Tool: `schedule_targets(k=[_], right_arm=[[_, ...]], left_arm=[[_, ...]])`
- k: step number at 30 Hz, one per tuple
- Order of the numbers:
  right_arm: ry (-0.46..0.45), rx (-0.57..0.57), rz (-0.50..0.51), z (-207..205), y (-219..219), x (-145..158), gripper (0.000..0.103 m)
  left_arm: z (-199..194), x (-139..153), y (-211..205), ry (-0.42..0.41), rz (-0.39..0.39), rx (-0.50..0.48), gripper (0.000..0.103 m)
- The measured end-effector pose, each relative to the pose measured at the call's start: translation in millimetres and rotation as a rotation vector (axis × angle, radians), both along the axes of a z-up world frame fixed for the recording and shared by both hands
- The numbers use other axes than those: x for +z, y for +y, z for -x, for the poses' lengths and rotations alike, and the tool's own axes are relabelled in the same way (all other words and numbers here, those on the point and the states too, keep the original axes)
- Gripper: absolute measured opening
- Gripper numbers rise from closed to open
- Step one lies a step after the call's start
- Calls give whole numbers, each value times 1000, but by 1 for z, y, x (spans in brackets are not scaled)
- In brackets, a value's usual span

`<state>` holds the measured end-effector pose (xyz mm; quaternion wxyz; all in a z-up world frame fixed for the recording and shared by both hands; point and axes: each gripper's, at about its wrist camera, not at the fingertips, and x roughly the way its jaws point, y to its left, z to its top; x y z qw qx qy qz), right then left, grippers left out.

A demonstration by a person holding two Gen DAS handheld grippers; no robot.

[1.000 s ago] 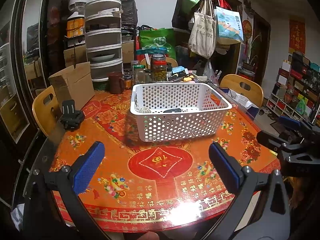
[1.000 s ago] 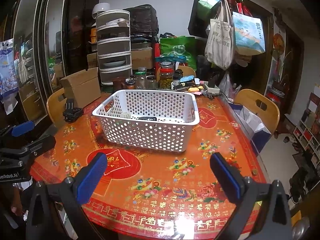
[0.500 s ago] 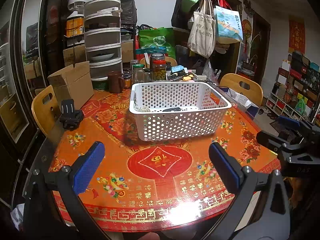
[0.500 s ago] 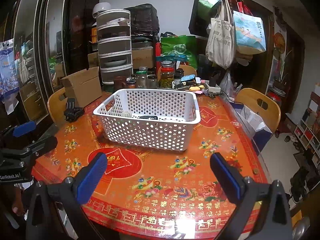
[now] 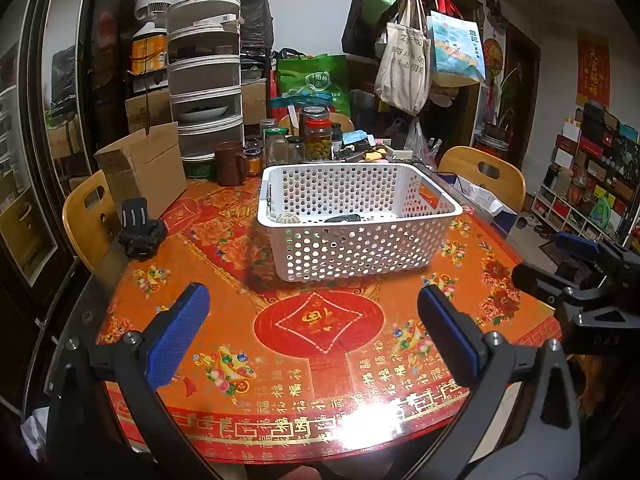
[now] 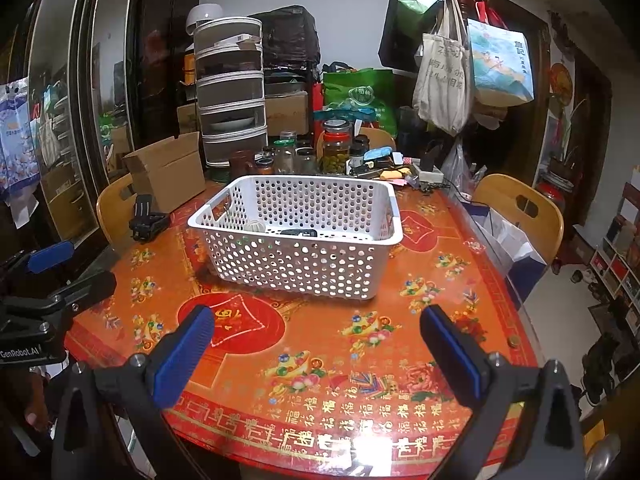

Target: Organize soft objects

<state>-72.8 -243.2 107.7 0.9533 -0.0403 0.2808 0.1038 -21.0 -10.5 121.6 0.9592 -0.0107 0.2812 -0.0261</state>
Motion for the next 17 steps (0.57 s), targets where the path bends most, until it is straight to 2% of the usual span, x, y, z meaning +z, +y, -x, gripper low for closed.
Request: schedule_targets(k=[17], right_arm=[[7,-1,-3,0,0,-2,102]], left_arm=[[3,-5,-1,-11,-16,-11,103]])
